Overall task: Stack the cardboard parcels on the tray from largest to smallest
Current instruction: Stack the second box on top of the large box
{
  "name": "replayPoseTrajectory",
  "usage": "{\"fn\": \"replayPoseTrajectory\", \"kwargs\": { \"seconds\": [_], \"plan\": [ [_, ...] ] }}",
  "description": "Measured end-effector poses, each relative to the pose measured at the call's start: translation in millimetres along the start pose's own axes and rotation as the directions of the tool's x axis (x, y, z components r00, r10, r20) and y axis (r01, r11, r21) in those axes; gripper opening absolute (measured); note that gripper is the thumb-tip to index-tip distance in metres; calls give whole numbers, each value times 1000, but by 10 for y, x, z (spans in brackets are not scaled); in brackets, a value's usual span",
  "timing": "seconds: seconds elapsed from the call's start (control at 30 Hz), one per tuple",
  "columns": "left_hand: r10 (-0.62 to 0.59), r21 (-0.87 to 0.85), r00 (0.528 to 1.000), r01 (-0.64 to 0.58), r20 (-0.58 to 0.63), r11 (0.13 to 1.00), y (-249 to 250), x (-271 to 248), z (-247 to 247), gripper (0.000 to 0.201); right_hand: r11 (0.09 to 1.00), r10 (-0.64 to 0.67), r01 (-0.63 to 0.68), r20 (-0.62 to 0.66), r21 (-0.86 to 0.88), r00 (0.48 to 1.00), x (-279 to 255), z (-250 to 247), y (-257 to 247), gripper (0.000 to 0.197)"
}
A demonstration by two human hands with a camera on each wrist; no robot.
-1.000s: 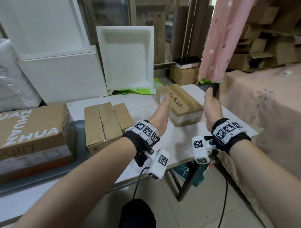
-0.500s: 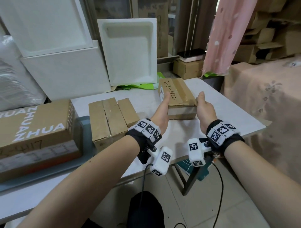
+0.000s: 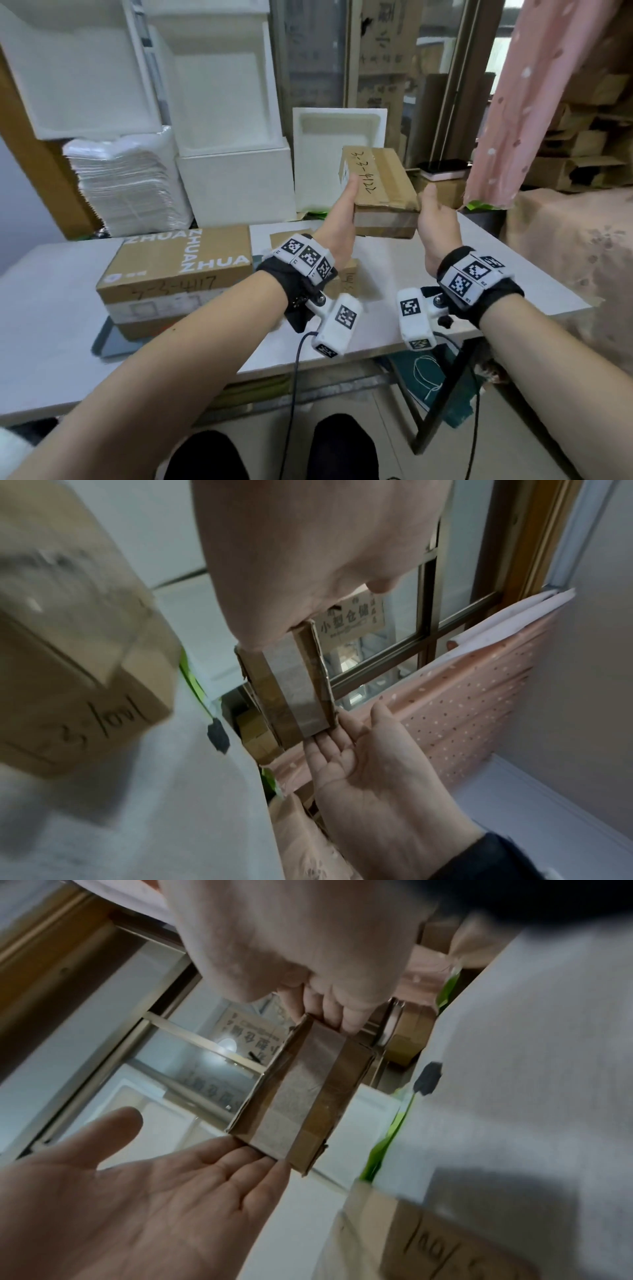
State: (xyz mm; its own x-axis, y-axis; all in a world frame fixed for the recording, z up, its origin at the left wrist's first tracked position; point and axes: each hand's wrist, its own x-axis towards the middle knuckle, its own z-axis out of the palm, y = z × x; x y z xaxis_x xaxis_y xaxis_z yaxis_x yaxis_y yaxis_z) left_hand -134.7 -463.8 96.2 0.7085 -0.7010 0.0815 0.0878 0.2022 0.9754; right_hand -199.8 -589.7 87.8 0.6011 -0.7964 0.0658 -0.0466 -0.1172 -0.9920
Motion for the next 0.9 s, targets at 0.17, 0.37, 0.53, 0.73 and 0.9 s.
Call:
{"fn": "replayPoseTrajectory", "kwargs": {
  "seconds": [0.17,0.37,0.53,0.73,0.9],
  "plan": [
    [-1,74,996,7,-86,997,320,-550,-611,65,999,-39,42,118,-30,992,-509,587,-235,69],
    [57,141,966,-22,-251,990,673,-1307,-1360,62,996,-74,83,297,-20,952,-1169,1387,-529,83],
    [78,174,928,-14,-364,985,813,-1818,-1852,60,991,-93,122,392,-47,915,-1608,1896,-597,76],
    [13,156,950,37,-312,987,840,-2077,-2126,64,994,-60,91,410,-58,910,-1787,2147,-518,74],
    [-60,106,958,93,-280,990,709,-2073,-2180,65,986,-75,128,400,-108,913,-1710,2141,-451,70]
  ]
}}
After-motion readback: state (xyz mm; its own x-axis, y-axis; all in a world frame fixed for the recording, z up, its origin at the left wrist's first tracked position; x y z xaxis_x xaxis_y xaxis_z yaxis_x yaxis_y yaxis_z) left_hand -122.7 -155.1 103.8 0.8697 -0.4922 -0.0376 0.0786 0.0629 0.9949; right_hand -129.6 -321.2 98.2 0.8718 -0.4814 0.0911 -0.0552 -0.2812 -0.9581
